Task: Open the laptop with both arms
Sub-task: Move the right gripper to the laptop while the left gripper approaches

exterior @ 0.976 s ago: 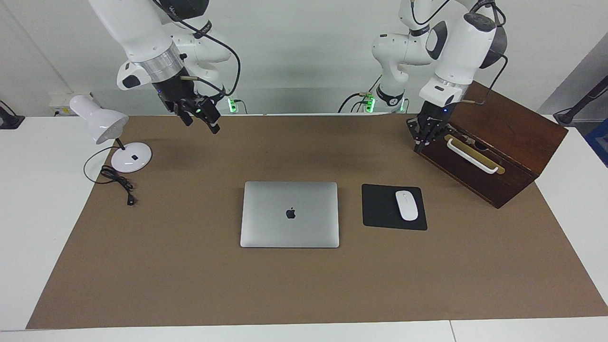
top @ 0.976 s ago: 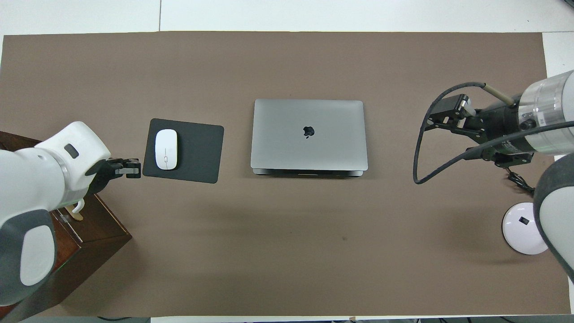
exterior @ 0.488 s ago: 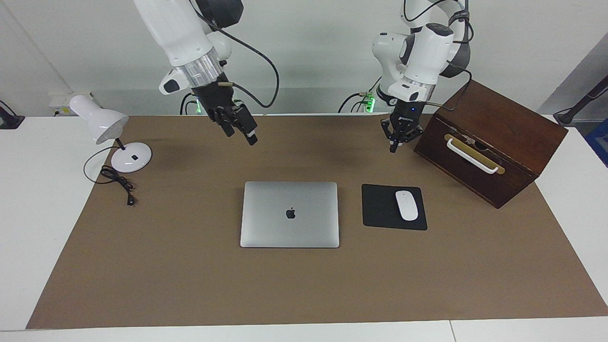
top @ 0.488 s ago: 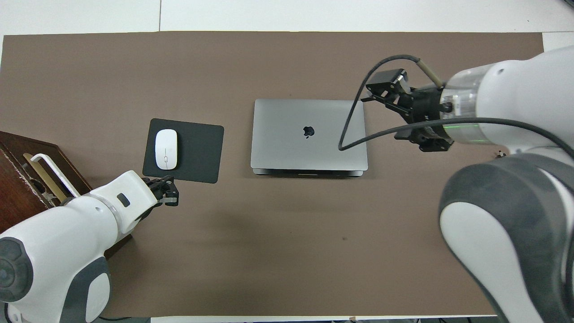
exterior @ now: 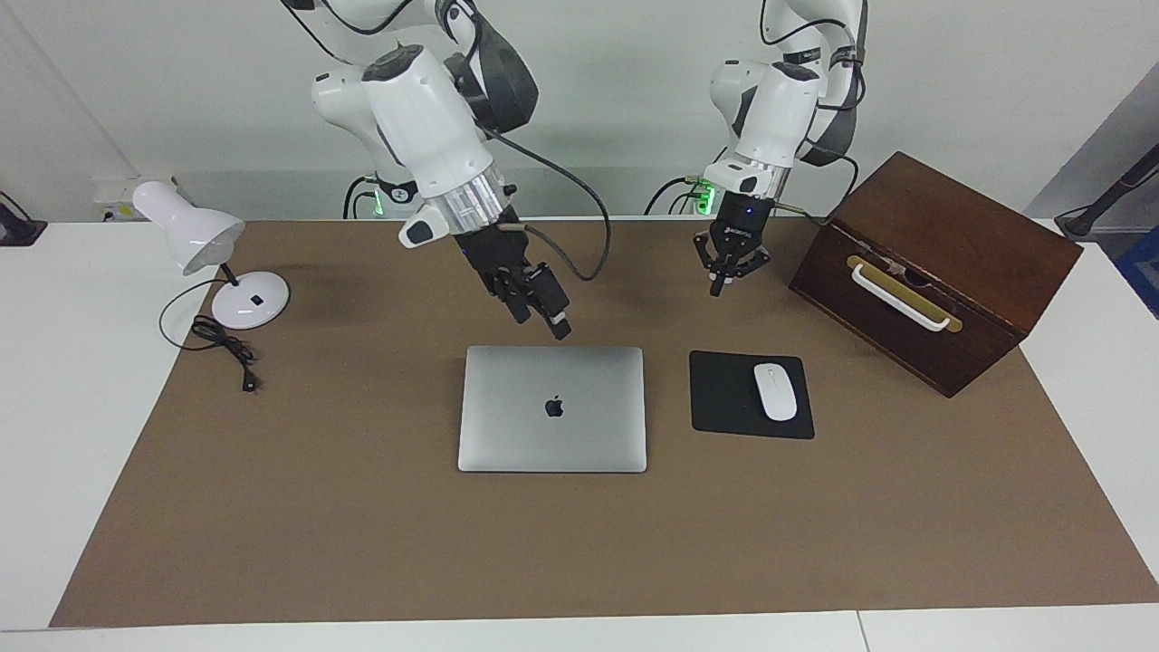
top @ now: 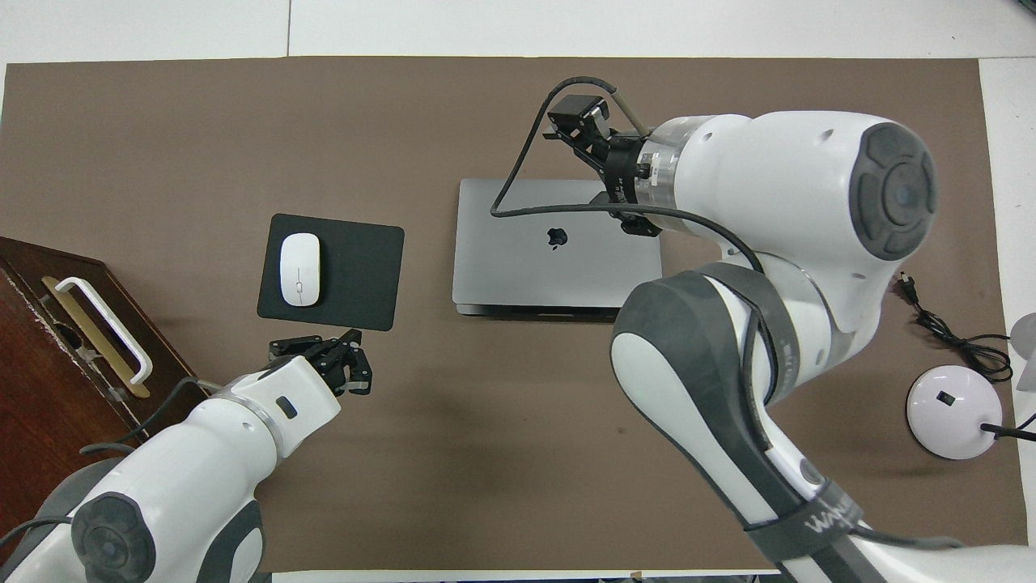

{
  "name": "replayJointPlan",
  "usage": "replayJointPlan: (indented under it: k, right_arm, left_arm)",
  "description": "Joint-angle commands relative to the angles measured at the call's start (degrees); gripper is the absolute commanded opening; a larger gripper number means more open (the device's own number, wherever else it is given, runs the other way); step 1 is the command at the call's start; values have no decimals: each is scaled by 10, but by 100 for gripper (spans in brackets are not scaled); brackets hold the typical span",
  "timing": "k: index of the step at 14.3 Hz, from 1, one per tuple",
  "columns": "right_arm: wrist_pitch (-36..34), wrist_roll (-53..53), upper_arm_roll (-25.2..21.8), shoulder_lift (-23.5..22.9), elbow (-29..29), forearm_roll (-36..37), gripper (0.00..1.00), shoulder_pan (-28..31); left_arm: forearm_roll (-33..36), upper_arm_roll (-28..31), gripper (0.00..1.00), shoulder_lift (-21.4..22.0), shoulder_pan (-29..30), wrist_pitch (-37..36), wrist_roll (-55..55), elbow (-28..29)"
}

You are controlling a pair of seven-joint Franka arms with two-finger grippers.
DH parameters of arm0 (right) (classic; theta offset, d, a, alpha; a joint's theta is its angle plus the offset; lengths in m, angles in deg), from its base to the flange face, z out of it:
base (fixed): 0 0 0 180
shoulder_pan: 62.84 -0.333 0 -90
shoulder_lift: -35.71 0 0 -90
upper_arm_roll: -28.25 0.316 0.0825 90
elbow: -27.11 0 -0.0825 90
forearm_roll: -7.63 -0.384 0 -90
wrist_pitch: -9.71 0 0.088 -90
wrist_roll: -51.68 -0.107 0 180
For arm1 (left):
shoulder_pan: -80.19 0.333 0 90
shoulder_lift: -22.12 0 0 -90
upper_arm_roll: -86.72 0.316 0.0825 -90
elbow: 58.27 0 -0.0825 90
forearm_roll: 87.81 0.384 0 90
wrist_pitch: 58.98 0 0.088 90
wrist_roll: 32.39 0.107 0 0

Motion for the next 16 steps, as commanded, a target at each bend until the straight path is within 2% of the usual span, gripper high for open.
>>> replayJointPlan:
  k: [1,4,7,10,14,16]
  right_arm:
    - [40,-42,-17,-27,13,-6,99,-42]
    - [72,-77,-69,-40,13,-6,98,-104]
    - [132,-132,-72,-54,11,-5,99,-125]
    - [210,-185,-86,-68,-8,-5,99,-148]
    - [341,-200,-88,-79,-69,-6,99,-163]
    - [380,-201,-88,-81,-92,-9,99,-169]
  left_arm:
    - [-6,8,0,-54,-41,96,-4,13]
    - [-6,8,0,-115,-70,184,-5,15]
    - [-6,8,0,-165,-90,261,-5,16]
    - [-6,8,0,-186,-98,294,0,16]
    - [-5,9,0,-245,-113,375,8,16]
    - [-5,11,0,-247,-114,374,9,16]
